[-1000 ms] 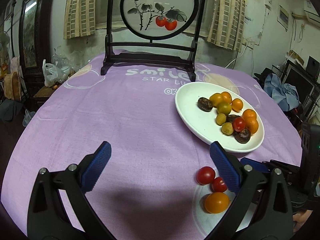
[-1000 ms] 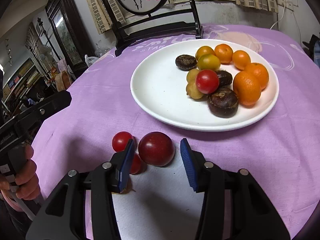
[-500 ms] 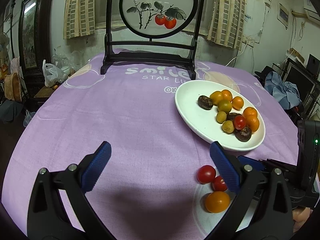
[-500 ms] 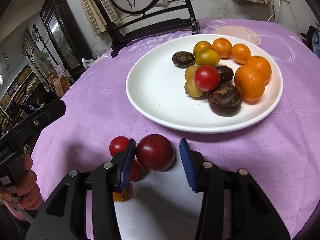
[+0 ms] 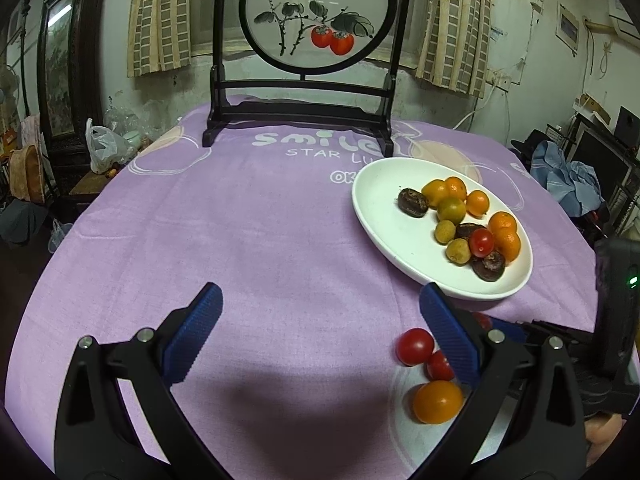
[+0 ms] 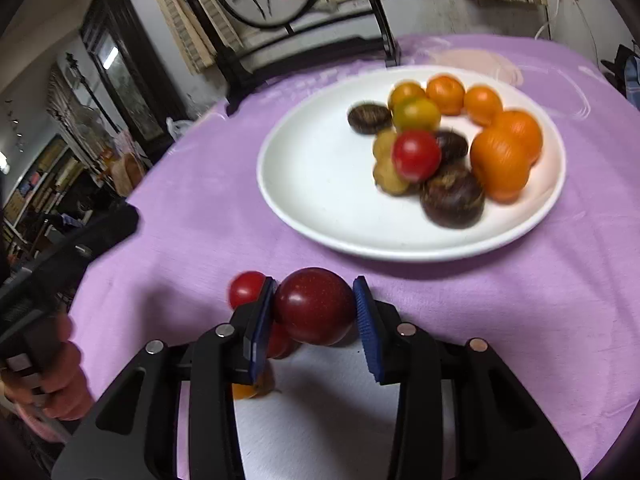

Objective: Organize fruits
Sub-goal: 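Grasp a large dark red tomato with the right tool while the left grasps an orange tomato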

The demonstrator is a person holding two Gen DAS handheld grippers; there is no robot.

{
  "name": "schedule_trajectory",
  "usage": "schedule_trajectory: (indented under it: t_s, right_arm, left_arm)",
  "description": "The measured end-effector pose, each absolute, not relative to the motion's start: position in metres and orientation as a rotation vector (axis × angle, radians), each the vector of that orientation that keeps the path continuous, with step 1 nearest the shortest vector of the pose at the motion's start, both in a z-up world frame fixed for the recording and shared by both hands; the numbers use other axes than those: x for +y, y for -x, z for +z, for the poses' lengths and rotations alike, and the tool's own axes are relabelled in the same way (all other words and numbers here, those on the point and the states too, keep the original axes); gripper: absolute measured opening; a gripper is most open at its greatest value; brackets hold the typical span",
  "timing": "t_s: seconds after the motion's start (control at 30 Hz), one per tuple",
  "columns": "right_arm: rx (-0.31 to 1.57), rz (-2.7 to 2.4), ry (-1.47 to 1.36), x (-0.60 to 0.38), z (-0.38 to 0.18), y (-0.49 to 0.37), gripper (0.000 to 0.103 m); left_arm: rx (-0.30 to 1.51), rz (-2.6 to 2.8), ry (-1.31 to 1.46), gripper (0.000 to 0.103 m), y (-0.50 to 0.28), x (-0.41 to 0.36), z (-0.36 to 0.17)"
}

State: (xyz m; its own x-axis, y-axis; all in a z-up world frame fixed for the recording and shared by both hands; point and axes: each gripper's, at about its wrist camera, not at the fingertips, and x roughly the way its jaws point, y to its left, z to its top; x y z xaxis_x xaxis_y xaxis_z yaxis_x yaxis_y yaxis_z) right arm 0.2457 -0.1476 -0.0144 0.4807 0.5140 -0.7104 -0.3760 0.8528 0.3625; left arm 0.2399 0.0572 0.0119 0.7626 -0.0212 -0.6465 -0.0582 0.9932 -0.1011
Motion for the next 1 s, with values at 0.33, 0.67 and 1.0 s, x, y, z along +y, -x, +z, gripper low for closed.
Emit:
schedule_trajectory:
  t_s: [0.33,0.67,1.0]
  right_arm:
    - [0.854,0.489,-0.246,-0.18,0.004,-0.247,0.04]
    - [0.85,0.493,-0.214,-0.174,0.005,-0.244,0.04]
    - [0.845,0.484,-0.201,-0.173,0.005,-0.243,0.04]
  left_arm:
    - [0.835,-0.382,-0.01,0.099,-0.216,0.004,-0.006]
    - [0.967,-0.385,-0.08,0.062,-0.221,-0.015,-0.038]
    - [0.991,-0.389,-0.07,0.044,-0.228,-0.019,-0.046]
